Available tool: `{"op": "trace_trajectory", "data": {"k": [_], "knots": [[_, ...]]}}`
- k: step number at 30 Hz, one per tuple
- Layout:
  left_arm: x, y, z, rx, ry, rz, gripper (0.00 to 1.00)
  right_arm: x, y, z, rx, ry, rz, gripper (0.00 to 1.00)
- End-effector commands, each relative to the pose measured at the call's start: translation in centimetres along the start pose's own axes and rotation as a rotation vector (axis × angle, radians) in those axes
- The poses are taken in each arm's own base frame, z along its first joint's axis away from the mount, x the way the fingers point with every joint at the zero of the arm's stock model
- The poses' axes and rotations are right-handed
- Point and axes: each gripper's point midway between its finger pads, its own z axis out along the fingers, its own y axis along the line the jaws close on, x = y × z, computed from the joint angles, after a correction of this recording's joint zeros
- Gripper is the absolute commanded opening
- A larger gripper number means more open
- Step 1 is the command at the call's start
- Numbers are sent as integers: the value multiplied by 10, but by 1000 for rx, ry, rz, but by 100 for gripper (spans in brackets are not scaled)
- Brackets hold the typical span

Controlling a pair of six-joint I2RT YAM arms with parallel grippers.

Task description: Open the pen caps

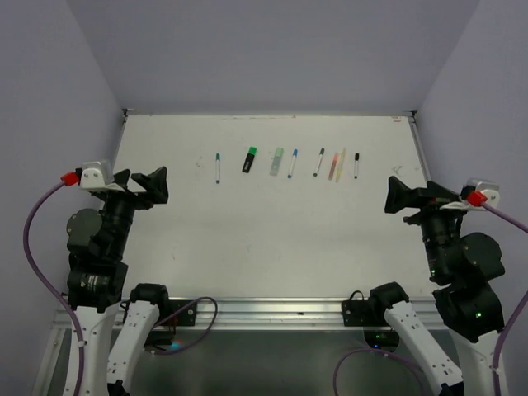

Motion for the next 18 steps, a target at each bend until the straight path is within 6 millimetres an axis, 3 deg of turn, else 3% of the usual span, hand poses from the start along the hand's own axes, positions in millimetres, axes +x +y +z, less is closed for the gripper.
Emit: {"op": "trace_trajectory", "data": {"k": [1,7,11,12,13,18], "knots": [[3,-3,5,22,0,-13,100,5,2,8,13,22,35,98],[32,-4,20,44,94,-33,100,47,11,42,54,186,83,98],[57,-3,33,46,188,-46,100,92,15,69,120,364,115,98],[61,-3,34,45,199,-52,100,112,16,80,149,434,115,98],[65,-2,36,44,208,-54,100,117,19,87,147,456,111,98],[86,2,46,36,277,-44,100,176,18,125,176,603,13,99]]}}
